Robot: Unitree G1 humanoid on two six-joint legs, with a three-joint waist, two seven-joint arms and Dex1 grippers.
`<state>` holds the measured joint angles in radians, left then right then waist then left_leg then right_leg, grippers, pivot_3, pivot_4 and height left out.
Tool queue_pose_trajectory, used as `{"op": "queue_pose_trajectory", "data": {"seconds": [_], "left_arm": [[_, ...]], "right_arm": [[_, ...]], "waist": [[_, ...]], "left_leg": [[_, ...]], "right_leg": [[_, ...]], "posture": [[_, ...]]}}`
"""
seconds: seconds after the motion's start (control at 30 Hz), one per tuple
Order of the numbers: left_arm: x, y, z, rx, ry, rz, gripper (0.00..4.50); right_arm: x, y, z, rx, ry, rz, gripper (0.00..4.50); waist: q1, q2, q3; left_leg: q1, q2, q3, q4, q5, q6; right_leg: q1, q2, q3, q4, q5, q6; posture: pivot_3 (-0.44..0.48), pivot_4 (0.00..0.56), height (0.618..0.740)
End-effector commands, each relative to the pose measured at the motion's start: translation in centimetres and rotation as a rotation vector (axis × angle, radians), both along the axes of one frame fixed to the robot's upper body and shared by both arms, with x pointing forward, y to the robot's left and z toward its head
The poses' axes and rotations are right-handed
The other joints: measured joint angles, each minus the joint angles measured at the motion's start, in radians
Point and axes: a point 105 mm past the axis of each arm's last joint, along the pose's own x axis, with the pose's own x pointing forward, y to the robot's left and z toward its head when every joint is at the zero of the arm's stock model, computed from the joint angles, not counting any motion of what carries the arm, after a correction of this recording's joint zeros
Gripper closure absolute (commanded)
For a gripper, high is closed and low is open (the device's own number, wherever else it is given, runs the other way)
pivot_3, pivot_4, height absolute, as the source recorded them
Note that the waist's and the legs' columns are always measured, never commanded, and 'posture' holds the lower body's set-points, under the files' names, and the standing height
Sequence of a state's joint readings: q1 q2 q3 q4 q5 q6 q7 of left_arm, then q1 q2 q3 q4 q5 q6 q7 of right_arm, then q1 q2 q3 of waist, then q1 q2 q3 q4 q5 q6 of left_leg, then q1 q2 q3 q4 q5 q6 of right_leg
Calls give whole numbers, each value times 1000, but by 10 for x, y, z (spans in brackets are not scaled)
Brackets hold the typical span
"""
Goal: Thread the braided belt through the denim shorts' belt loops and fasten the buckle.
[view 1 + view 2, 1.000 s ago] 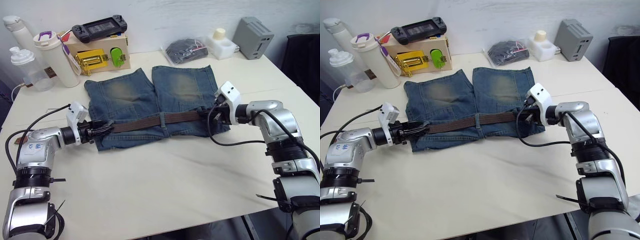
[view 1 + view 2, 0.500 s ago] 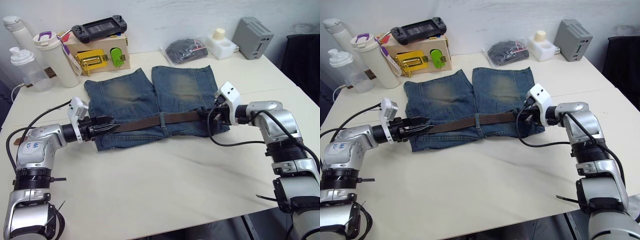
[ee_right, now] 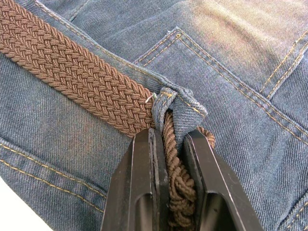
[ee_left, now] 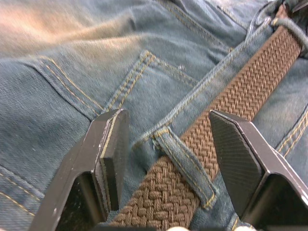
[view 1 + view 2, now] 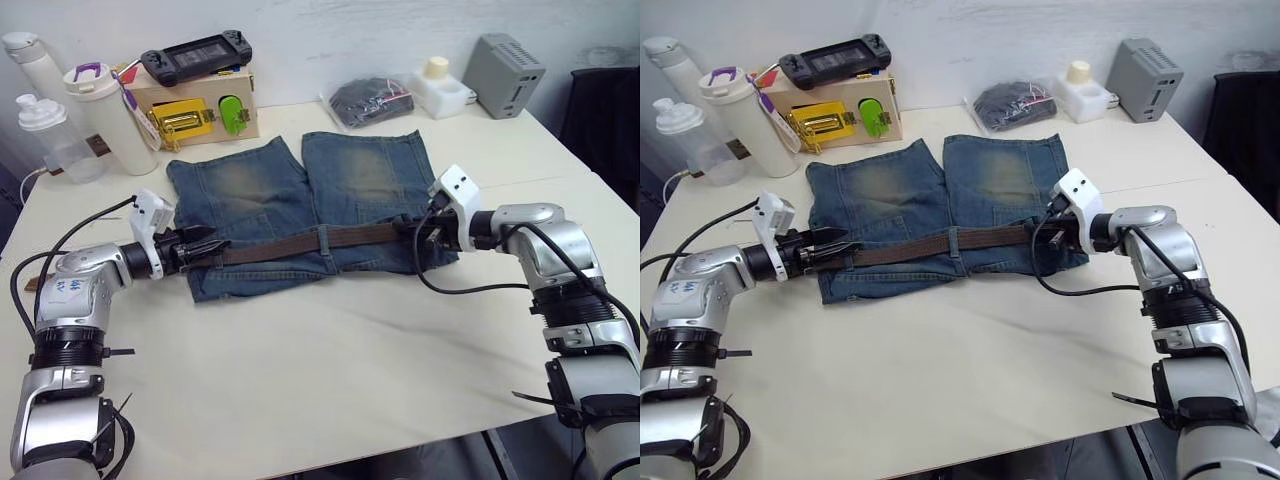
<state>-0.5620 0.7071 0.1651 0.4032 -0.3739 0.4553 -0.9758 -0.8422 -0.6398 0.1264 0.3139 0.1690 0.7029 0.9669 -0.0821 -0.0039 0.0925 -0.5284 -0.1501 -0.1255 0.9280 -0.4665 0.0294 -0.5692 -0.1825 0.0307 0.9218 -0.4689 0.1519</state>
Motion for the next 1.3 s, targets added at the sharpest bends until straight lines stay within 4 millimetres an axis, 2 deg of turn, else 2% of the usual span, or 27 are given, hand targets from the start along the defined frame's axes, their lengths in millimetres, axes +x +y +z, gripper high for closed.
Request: {"op": "queue_pose_trajectory", "data": {"seconds": [0.03,0.13,0.27,0.3,0.5,0.73,0.83,0.97,1.03,1.07,1.1,1.3], "left_arm": [[-2,-1,7,25,-32,-18,1537],[-2,-1,3,49,-27,-18,2403],[-2,-5,0,58,-31,-36,4155],[-2,-6,0,59,-30,-37,4476],[-1,-5,-3,69,-28,-32,4500],[0,-3,8,20,-54,-22,4500],[-3,-4,10,18,-48,-41,3489],[-5,-5,8,38,-37,-44,1717],[-6,-4,6,38,-32,-44,1023],[-6,-4,6,38,-31,-44,429],[-6,-4,4,43,-28,-41,125],[-6,-8,0,50,-28,-50,0]], "right_arm": [[-2,3,7,14,-21,13,4336],[-2,3,7,15,-23,13,4336],[-2,3,7,17,-21,12,4336],[-2,3,6,17,-21,12,4336],[-1,1,8,18,-24,5,4336],[0,0,9,17,-30,1,4336],[-1,1,9,16,-29,1,4336],[-1,1,8,18,-27,1,4336],[-1,2,8,18,-26,2,4336],[-1,2,7,18,-24,3,4336],[-1,2,7,19,-24,3,4336],[-2,3,8,21,-24,5,4336]], "waist": [[0,0,0],[0,0,0],[0,0,0],[0,0,0],[0,0,0],[0,0,0],[0,0,0],[0,0,0],[0,0,0],[0,0,0],[0,0,0],[0,0,0]], "left_leg": [[0,0,0,0,0,0],[0,0,0,0,0,0],[0,0,0,0,0,0],[0,0,0,0,0,0],[0,0,0,0,0,0],[0,0,0,0,0,0],[0,0,0,0,0,0],[0,0,0,0,0,0],[0,0,0,0,0,0],[0,0,0,0,0,0],[0,0,0,0,0,0],[0,0,0,0,0,0]], "right_leg": [[0,0,0,0,0,0],[0,0,0,0,0,0],[0,0,0,0,0,0],[0,0,0,0,0,0],[0,0,0,0,0,0],[0,0,0,0,0,0],[0,0,0,0,0,0],[0,0,0,0,0,0],[0,0,0,0,0,0],[0,0,0,0,0,0],[0,0,0,0,0,0],[0,0,0,0,0,0]], "posture": [[0,150,645],[0,150,645],[0,150,645],[0,150,645],[0,150,645],[0,150,645],[0,150,645],[0,150,645],[0,150,645],[0,150,645],[0,150,645],[0,150,645]]}}
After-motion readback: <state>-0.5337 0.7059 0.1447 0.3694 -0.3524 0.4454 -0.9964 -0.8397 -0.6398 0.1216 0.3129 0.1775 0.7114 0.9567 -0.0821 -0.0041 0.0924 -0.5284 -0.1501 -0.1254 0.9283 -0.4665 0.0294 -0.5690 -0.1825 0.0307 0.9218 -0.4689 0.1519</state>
